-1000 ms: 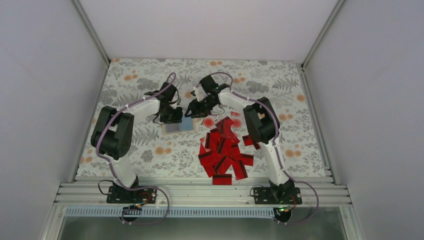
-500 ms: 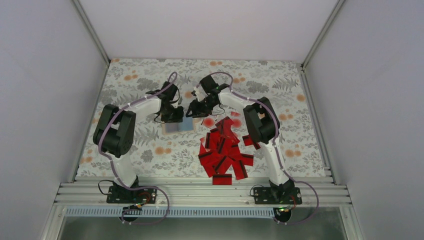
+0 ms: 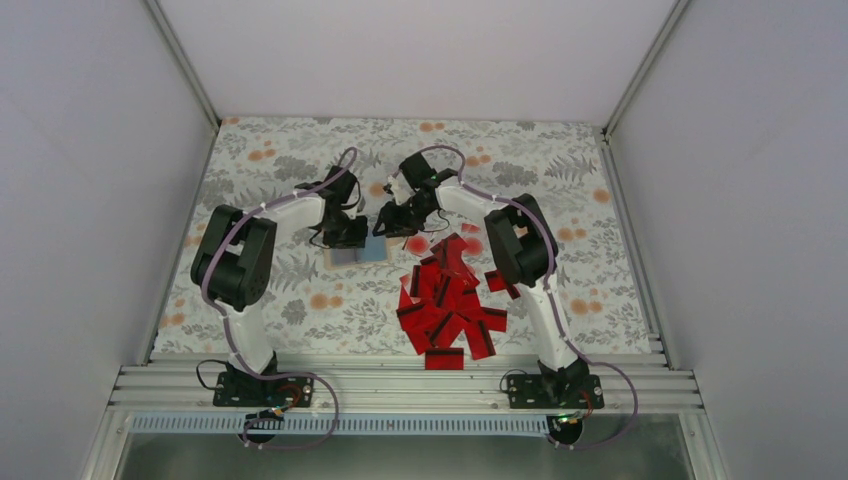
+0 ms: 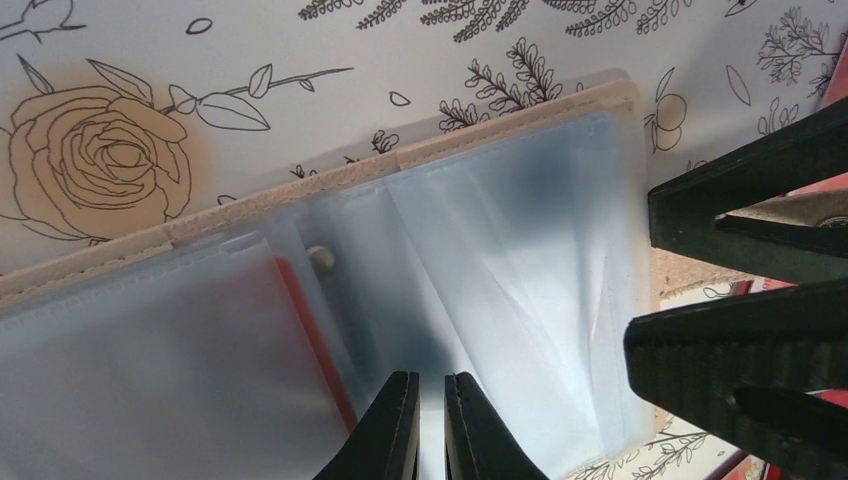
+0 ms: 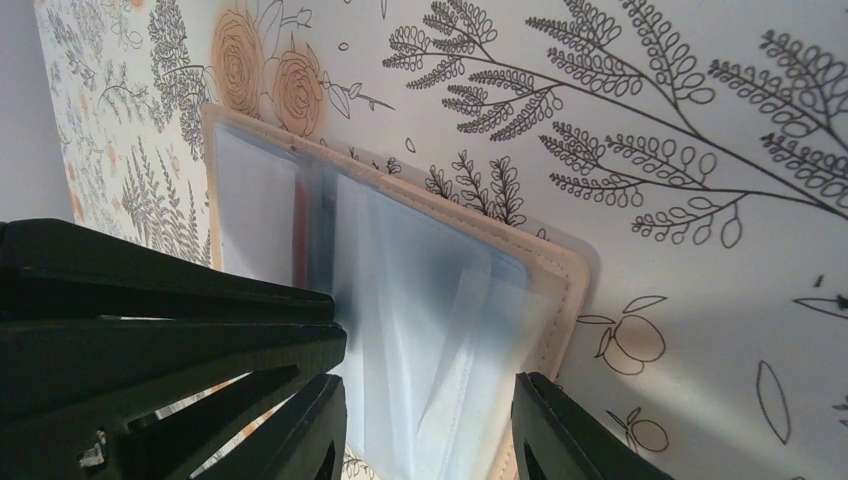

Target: Put the credit cards into the card holder

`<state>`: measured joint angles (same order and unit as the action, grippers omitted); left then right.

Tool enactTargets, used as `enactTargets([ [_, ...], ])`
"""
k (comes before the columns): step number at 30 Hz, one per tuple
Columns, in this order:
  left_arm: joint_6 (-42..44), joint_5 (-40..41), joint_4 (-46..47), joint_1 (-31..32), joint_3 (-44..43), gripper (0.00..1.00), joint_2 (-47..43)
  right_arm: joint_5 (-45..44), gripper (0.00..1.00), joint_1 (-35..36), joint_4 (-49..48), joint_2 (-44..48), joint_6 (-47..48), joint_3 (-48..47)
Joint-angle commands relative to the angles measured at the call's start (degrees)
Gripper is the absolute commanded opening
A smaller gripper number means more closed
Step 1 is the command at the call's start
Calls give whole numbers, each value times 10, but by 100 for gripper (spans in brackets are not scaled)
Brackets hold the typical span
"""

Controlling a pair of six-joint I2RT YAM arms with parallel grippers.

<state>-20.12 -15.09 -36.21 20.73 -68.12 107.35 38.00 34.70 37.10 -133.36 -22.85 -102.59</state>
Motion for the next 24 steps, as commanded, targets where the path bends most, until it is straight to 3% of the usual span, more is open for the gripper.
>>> enactTargets([
  [1, 7, -3, 2, 3, 2, 9, 8, 6, 43, -2, -2, -13, 3, 2],
  [24, -2, -8, 12, 5, 10, 8, 4, 143, 43, 4, -43, -17, -18, 9],
])
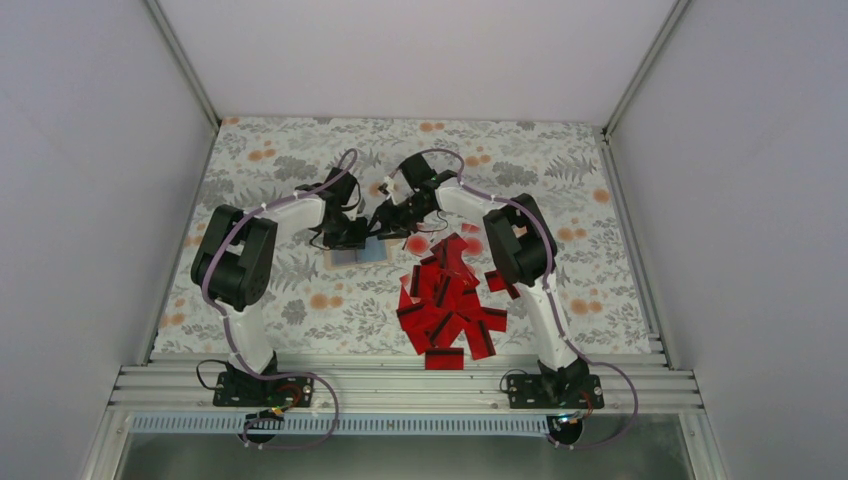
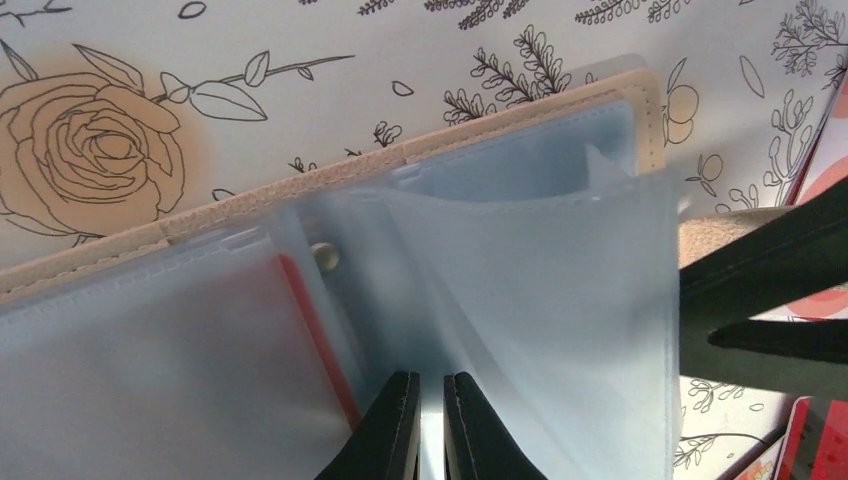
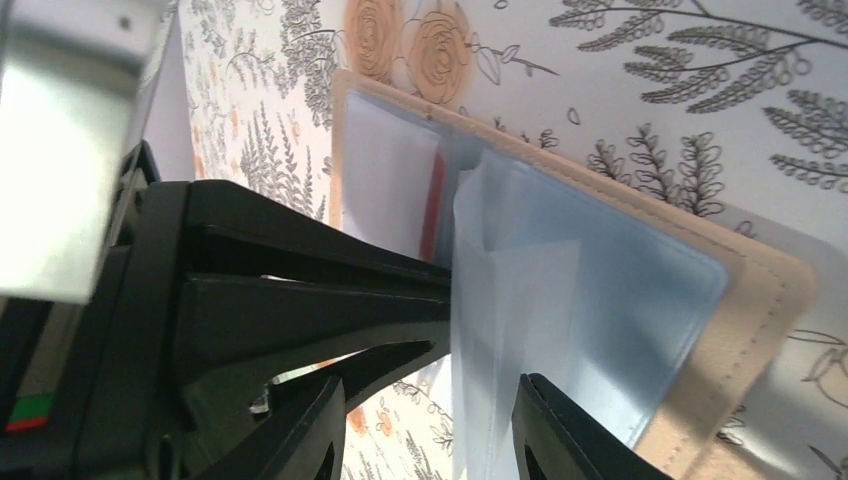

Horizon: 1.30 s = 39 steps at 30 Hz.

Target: Put the credit cards into the card holder

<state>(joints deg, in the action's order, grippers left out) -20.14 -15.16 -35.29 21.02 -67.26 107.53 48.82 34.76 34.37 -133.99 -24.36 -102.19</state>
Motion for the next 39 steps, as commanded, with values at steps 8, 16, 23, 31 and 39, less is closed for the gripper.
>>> enactTargets([
  [8, -19, -5, -12, -2, -13, 9, -27, 51, 44, 10, -22, -21, -5, 5],
  [16, -31, 3, -34, -15, -13, 9, -61, 65, 43, 15, -34, -27, -14, 0],
  [23, -33, 18, -57, -35, 0, 9, -101, 77, 43, 20, -40, -30, -25, -10],
  [31, -21, 25, -77, -73, 19, 9, -146, 88, 44, 33, -45, -41, -40, -37],
  [39, -7, 28, -87, -106, 54, 9, -190, 94, 44, 54, -43, -68, -57, -82],
])
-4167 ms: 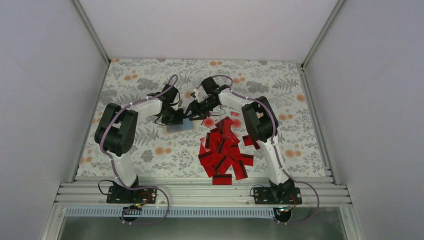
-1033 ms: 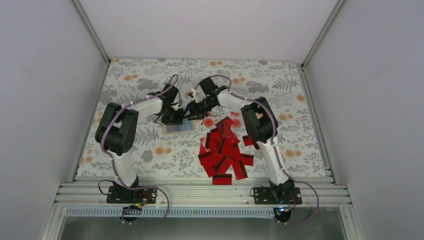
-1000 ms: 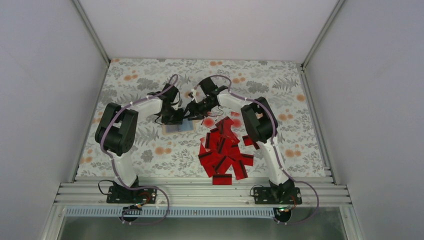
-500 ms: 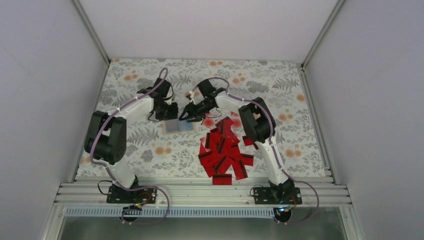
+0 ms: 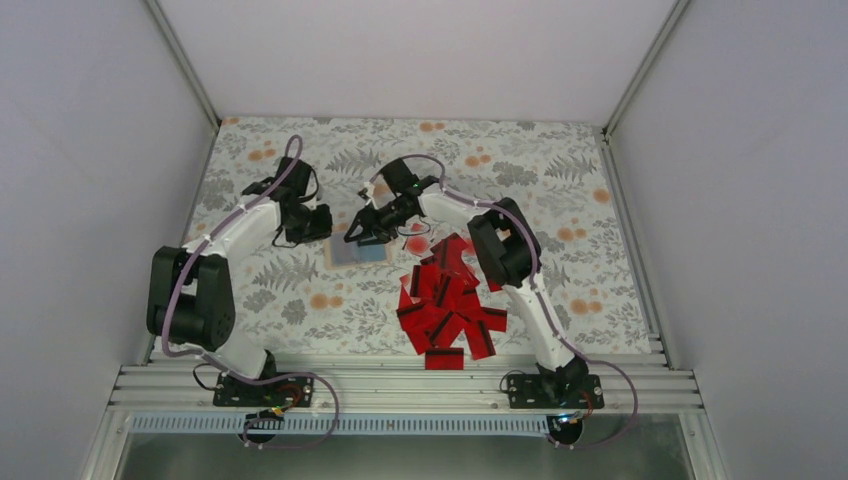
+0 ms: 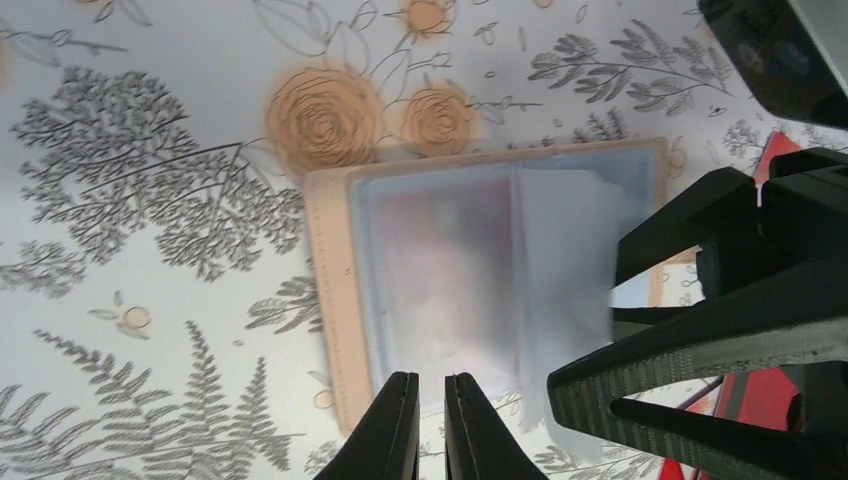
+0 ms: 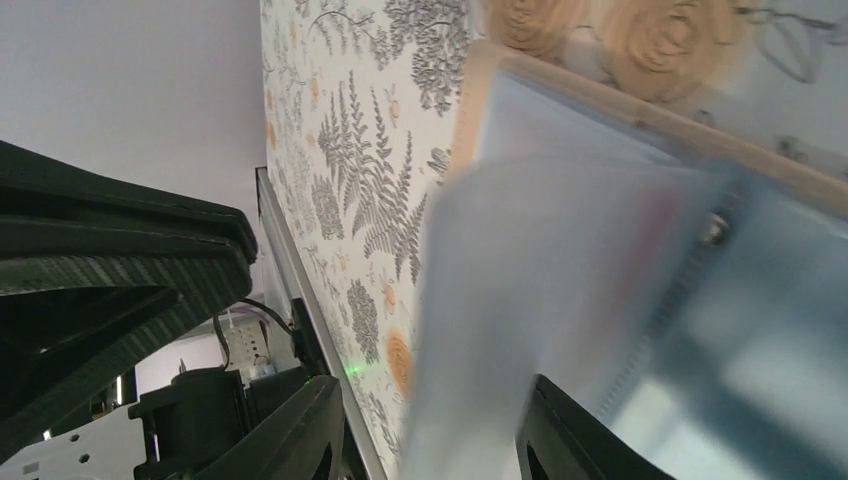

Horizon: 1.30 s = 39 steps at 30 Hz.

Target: Put the credit cards into the card holder

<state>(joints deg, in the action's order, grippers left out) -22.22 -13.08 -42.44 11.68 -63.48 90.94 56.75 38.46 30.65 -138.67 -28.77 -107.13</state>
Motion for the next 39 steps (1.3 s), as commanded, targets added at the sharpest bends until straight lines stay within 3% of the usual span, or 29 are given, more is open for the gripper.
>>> enactTargets([
  [1, 16, 7, -18, -16, 19, 9, -29, 16, 45, 20, -5, -24, -15, -40],
  [16, 38, -1, -36, -48, 30, 10, -86, 27, 45, 42, 17, -62, -30, -119],
  [24, 35, -34, -6, -47, 39, 12, -133, -23, 45, 34, 100, 9, 42, -141],
  [27, 40, -72, 17, -39, 53, 16, -154, -82, 45, 21, 119, 79, 72, -90],
  [30, 43, -93, 32, -10, 62, 19, -163, -144, 45, -2, 99, 171, 73, 19],
  [39, 24, -111, 99, 143, 47, 29, -118, -251, 45, -118, 49, 425, 16, 353],
])
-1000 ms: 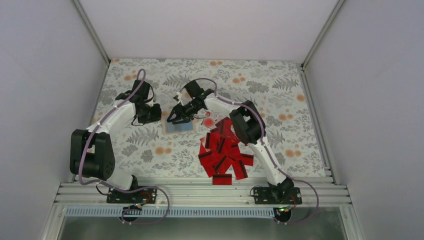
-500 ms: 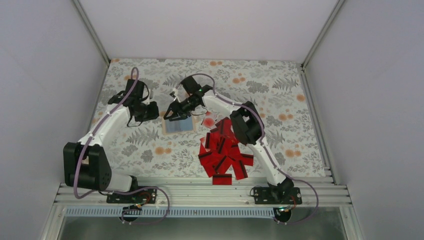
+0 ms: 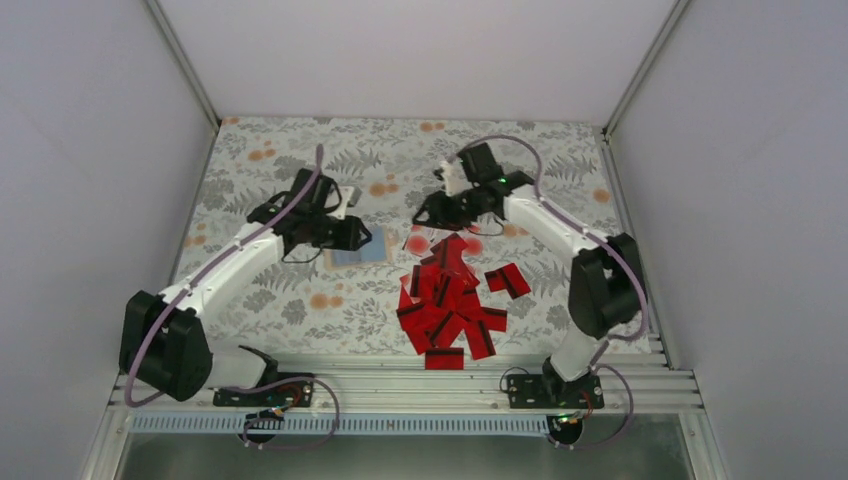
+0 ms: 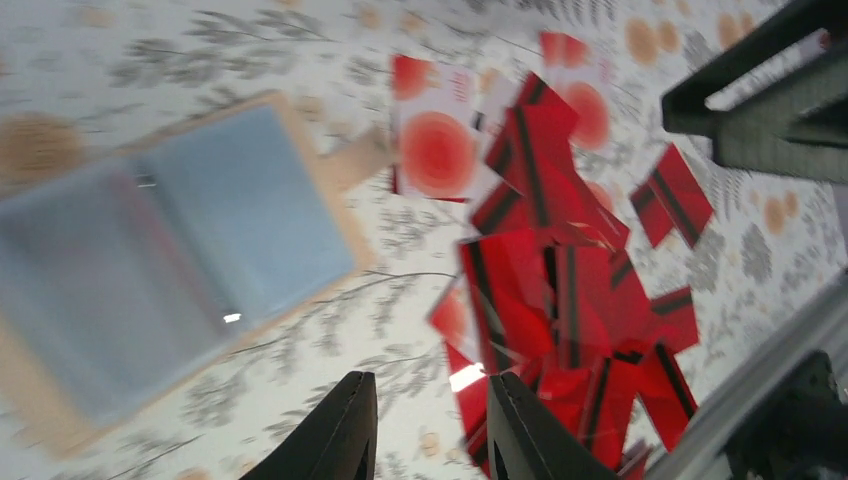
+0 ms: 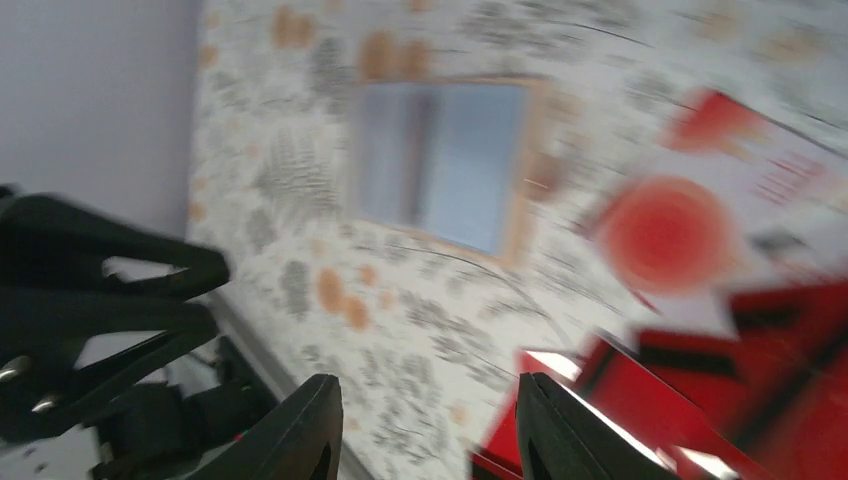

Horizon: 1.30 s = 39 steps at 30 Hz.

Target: Put the credit cards into the card holder

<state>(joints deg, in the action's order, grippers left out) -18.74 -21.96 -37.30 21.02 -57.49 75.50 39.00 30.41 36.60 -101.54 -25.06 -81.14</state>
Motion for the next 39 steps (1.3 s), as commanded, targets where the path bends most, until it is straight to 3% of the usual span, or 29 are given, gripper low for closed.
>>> enactTargets([
  [1, -16, -23, 55, 65, -22, 30, 52, -83, 45, -53, -14, 79, -23, 118],
  [10, -60, 1, 68, 170, -171, 29, 259, -38, 46, -163, -62, 125, -12, 247],
  [19, -87, 10, 17, 183, -302, 23, 408, 37, 46, -196, -119, 46, -8, 262],
  [25, -76, 9, -13, 190, -359, 21, 474, 59, 46, -197, -135, 2, -3, 258],
  [39, -71, 0, -33, 204, -394, 20, 536, 47, 46, -196, -150, -67, 6, 258],
])
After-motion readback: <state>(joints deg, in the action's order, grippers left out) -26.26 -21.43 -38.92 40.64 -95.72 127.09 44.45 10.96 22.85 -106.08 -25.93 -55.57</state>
